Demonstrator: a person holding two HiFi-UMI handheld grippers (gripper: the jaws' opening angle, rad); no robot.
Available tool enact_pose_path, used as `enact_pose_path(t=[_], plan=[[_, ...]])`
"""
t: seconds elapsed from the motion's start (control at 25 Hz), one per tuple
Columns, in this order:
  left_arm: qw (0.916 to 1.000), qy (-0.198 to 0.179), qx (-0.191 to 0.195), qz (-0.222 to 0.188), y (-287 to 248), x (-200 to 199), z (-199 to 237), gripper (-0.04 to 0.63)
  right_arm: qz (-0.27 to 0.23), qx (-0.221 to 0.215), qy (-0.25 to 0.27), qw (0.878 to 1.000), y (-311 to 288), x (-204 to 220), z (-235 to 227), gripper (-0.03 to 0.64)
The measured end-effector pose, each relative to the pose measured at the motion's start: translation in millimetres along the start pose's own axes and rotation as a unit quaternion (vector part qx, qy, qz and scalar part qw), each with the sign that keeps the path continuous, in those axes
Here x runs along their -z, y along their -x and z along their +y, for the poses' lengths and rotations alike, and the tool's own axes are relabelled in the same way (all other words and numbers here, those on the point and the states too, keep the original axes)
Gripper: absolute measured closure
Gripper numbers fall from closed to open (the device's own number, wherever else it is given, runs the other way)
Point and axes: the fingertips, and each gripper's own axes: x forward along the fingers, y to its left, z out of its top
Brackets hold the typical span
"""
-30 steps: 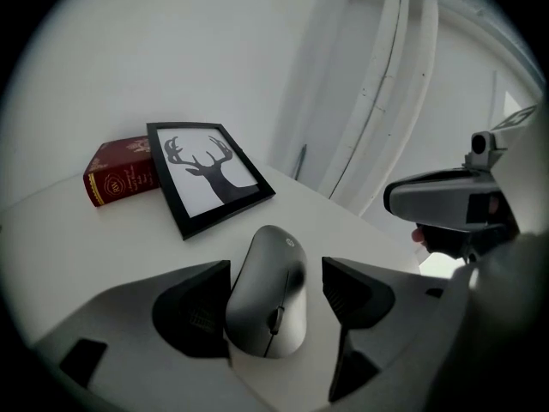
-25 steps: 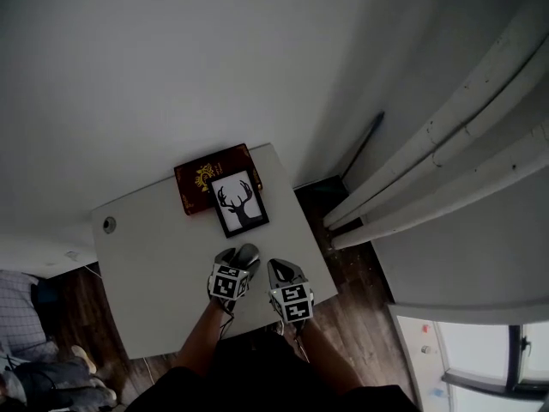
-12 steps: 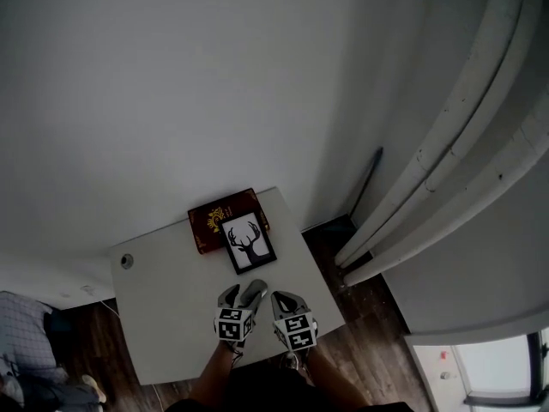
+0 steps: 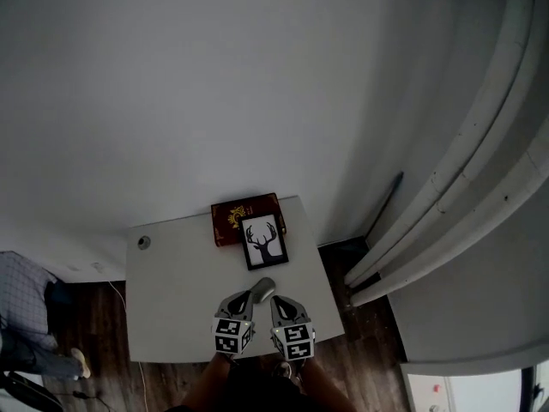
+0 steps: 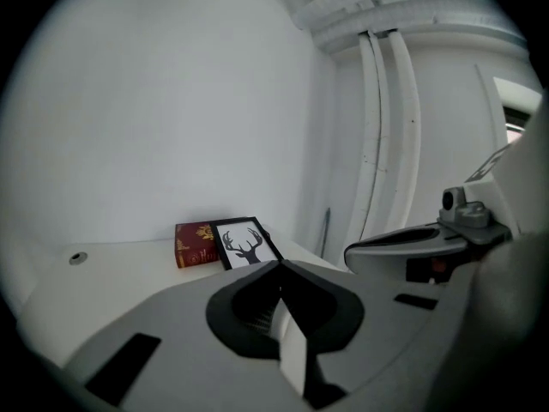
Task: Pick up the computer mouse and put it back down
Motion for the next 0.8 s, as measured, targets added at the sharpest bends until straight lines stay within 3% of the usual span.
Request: enact_pose_path(t=[0.32, 0.56, 0.8], plan=[[0.9992, 0.013, -0.033, -0.017, 46.9, -0.2, 0.0, 0.594, -0.016, -0.016, 0.018, 1.0, 19.3, 0.6, 29.7, 0.597], [0.9989, 0.004, -0.015, -0.045, 73.6, -19.5, -4.7, 0.594, -0.034, -0.002, 0.03, 0.999, 25.2, -18.5, 46.3, 0.597], [0.9983, 0.006, 0.001, -0.058, 120.1, -12.3, 6.7, 0.594, -0.053, 0.013, 0.033, 0.998, 35.5, -27.6, 88.3, 0.597]])
